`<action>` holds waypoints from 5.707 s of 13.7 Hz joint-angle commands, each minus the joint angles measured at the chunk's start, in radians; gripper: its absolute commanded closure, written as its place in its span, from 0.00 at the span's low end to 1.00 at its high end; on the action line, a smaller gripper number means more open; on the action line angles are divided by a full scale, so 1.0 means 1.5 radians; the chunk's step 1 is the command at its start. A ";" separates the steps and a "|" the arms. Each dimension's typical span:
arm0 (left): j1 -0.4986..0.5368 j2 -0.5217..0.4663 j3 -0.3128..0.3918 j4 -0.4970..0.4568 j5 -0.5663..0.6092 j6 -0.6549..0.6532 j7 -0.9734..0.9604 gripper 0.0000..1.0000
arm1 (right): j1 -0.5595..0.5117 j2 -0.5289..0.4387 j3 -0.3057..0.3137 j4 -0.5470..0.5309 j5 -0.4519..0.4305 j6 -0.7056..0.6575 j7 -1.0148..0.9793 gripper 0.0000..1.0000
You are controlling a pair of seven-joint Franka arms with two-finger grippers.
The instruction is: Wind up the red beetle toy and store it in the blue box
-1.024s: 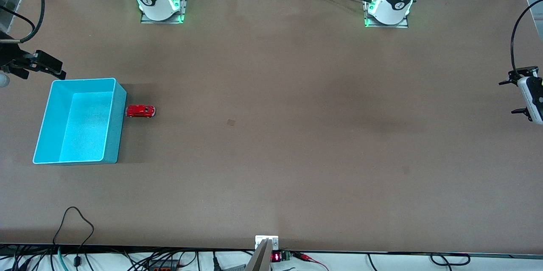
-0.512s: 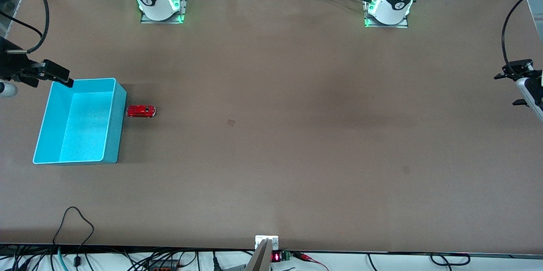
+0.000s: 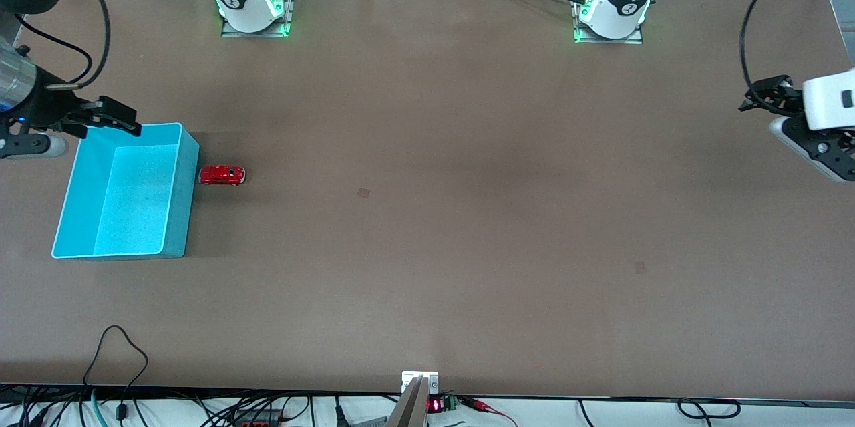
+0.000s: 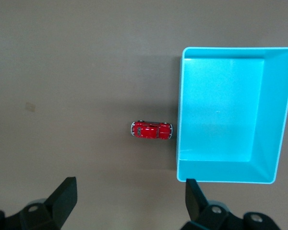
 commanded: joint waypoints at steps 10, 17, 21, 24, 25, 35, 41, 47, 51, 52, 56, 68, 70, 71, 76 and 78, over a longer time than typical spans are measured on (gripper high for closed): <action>-0.118 -0.155 0.125 -0.173 -0.097 0.183 -0.337 0.00 | -0.016 0.080 -0.003 -0.157 0.007 0.173 -0.266 0.00; -0.125 -0.148 0.101 -0.153 -0.059 0.180 -0.338 0.00 | -0.012 0.078 -0.001 -0.348 0.005 0.393 -0.696 0.00; -0.126 -0.138 0.099 -0.139 -0.061 0.179 -0.344 0.00 | -0.008 0.121 -0.001 -0.376 0.006 0.482 -0.930 0.00; -0.125 -0.137 0.099 -0.140 -0.061 0.179 -0.345 0.00 | -0.006 0.142 -0.001 -0.383 0.006 0.504 -0.978 0.00; -0.125 -0.137 0.100 -0.140 -0.061 0.179 -0.346 0.00 | -0.003 0.145 -0.001 -0.387 0.003 0.508 -0.996 0.00; -0.127 -0.098 0.091 -0.091 -0.059 0.173 -0.346 0.00 | 0.007 0.184 -0.002 -0.443 0.003 0.631 -1.108 0.00; -0.127 -0.093 0.088 -0.078 -0.057 0.170 -0.346 0.00 | 0.001 0.183 -0.004 -0.450 0.000 0.628 -1.109 0.00; -0.127 -0.093 0.086 -0.077 -0.058 0.158 -0.348 0.00 | 0.001 0.184 -0.007 -0.450 -0.006 0.627 -1.121 0.32; -0.127 -0.093 0.086 -0.077 -0.058 0.158 -0.348 0.00 | -0.001 0.178 -0.007 -0.449 -0.006 0.627 -1.123 0.96; -0.127 -0.093 0.086 -0.077 -0.058 0.157 -0.348 0.00 | 0.000 0.175 -0.008 -0.445 -0.007 0.626 -1.122 0.97; -0.127 -0.093 0.086 -0.077 -0.059 0.157 -0.348 0.00 | 0.027 0.143 -0.007 -0.407 0.003 0.623 -1.056 0.99; -0.125 -0.094 0.087 -0.077 -0.060 0.155 -0.346 0.00 | 0.020 0.113 -0.072 -0.241 0.028 0.510 -0.364 1.00; -0.125 -0.094 0.087 -0.077 -0.060 0.156 -0.346 0.00 | -0.013 0.112 -0.082 -0.241 0.029 0.486 -0.333 1.00; -0.125 -0.094 0.087 -0.077 -0.061 0.156 -0.346 0.00 | -0.020 0.111 -0.084 -0.241 0.029 0.471 -0.315 1.00; -0.126 -0.095 0.086 -0.076 -0.061 0.156 -0.346 0.00 | -0.053 0.120 -0.099 -0.245 0.020 0.427 -0.215 1.00; -0.126 -0.095 0.086 -0.077 -0.061 0.156 -0.346 0.00 | -0.078 0.154 -0.099 -0.239 0.019 0.452 -0.212 1.00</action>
